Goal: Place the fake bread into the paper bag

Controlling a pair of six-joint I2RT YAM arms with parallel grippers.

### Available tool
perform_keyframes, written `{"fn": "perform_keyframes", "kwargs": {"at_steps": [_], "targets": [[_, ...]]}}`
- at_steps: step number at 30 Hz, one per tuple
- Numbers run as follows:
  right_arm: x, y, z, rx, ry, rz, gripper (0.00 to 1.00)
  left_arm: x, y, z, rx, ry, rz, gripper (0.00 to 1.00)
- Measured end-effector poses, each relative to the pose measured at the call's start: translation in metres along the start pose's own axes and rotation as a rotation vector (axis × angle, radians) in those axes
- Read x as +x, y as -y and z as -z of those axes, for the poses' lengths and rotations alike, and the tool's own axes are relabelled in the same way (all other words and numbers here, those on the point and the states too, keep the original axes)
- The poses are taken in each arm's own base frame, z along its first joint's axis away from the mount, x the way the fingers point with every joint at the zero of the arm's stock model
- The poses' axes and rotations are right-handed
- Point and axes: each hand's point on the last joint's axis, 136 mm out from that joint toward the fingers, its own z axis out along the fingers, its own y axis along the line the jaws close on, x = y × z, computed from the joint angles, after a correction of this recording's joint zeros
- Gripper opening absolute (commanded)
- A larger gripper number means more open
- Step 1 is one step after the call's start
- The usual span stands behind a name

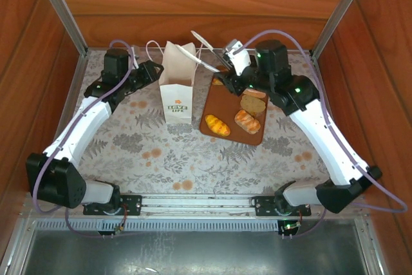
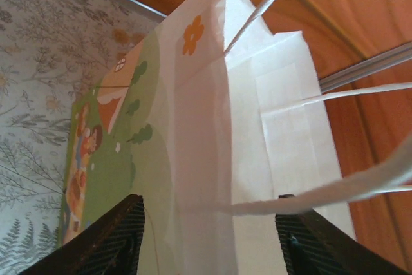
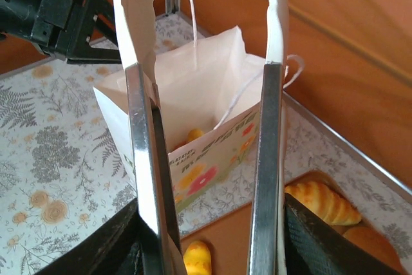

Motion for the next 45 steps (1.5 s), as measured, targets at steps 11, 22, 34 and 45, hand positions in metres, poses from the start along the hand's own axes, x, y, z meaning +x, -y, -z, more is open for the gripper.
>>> {"fn": "perform_keyframes", "kwargs": {"at_steps": [11, 22, 34, 45], "targets": [[0.061, -0.003, 0.042, 0.098, -0.103, 0.040, 0.54, 0.004, -0.002, 0.024, 0.000, 0.066, -0.003, 0.82], [0.159, -0.012, 0.050, 0.111, -0.362, 0.092, 0.57, 0.012, -0.015, 0.052, -0.028, 0.159, 0.021, 1.00], [0.236, -0.027, 0.025, 0.027, -0.614, 0.055, 0.58, 0.016, -0.023, 0.057, -0.052, 0.170, 0.025, 1.00], [0.263, -0.031, 0.001, -0.013, -0.722, 0.019, 0.58, 0.011, -0.022, 0.065, -0.058, 0.200, 0.018, 1.00]]}}
